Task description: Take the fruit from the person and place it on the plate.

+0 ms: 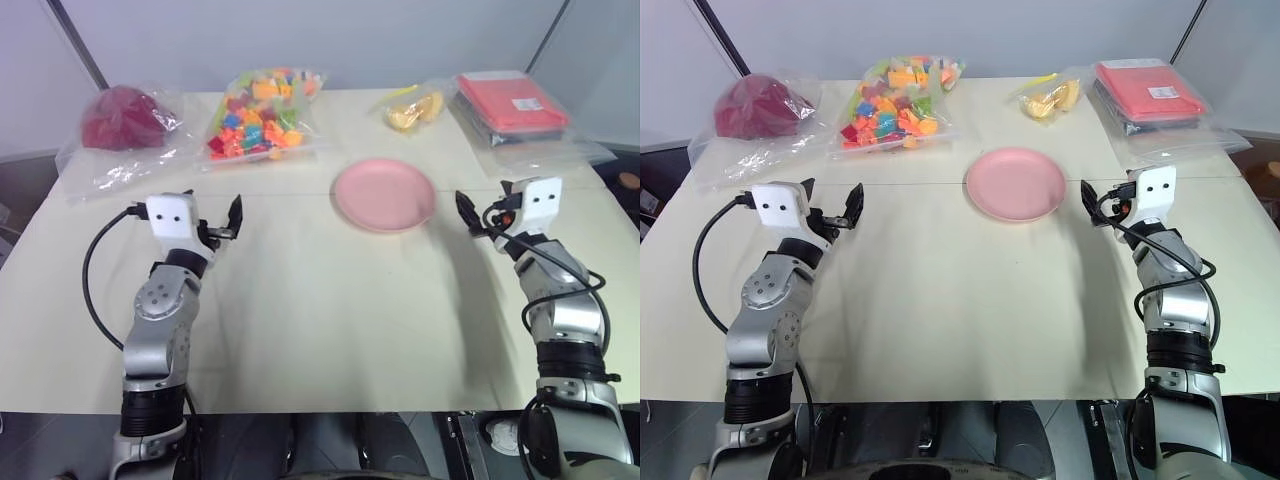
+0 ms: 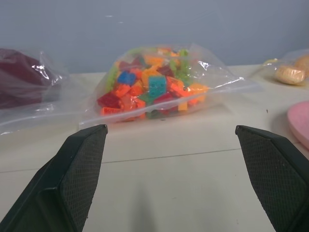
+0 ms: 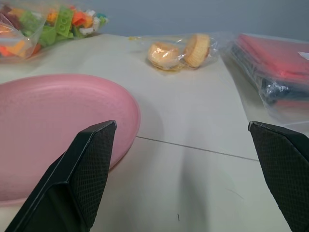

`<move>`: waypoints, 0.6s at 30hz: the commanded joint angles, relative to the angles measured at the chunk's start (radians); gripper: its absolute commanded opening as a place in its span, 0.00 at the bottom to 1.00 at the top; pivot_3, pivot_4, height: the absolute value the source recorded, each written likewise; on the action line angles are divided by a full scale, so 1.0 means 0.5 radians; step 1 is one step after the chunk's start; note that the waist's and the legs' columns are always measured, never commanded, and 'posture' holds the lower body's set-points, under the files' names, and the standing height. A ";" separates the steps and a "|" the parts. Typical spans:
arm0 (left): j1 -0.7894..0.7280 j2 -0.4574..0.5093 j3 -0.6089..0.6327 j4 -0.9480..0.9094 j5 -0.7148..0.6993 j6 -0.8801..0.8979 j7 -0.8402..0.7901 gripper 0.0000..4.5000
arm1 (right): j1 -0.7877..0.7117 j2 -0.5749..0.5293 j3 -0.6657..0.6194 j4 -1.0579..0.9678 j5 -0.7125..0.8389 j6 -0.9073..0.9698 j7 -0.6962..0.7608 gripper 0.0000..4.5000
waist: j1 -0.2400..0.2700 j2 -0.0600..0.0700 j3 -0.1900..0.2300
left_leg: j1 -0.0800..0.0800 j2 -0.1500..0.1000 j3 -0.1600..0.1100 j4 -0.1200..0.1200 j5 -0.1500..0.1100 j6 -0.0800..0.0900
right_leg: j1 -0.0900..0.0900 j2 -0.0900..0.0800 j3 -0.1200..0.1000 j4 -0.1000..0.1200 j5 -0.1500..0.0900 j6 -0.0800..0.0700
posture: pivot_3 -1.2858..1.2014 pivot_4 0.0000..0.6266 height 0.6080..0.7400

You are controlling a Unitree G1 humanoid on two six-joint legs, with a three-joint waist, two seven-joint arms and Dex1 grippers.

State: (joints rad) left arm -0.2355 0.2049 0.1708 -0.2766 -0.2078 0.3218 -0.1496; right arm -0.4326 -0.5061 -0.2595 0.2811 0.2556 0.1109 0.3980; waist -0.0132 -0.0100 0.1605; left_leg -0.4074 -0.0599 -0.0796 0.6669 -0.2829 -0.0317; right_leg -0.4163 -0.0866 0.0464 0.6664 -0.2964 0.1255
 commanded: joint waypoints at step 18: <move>0.000 0.011 0.013 -0.074 -0.012 -0.048 -0.016 0.99 | -0.027 -0.014 -0.025 0.009 -0.004 -0.072 0.025 1.00 | 0.000 0.000 0.000 | 0.000 0.000 0.000 0.000 0.000 0.000 | 0.000 0.000 0.000 0.000 0.000 0.000 | 0.52 0.24 1.00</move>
State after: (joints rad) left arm -0.2354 0.2048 0.1708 -0.2771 -0.2080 0.3191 -0.1554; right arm -0.4328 -0.5063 -0.2595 0.3006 0.2554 0.0995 0.4082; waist -0.0133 -0.0100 0.1605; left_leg -0.4074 -0.0599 -0.0796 0.6669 -0.2829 -0.0317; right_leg -0.4163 -0.0866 0.0464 0.6664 -0.2964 0.1255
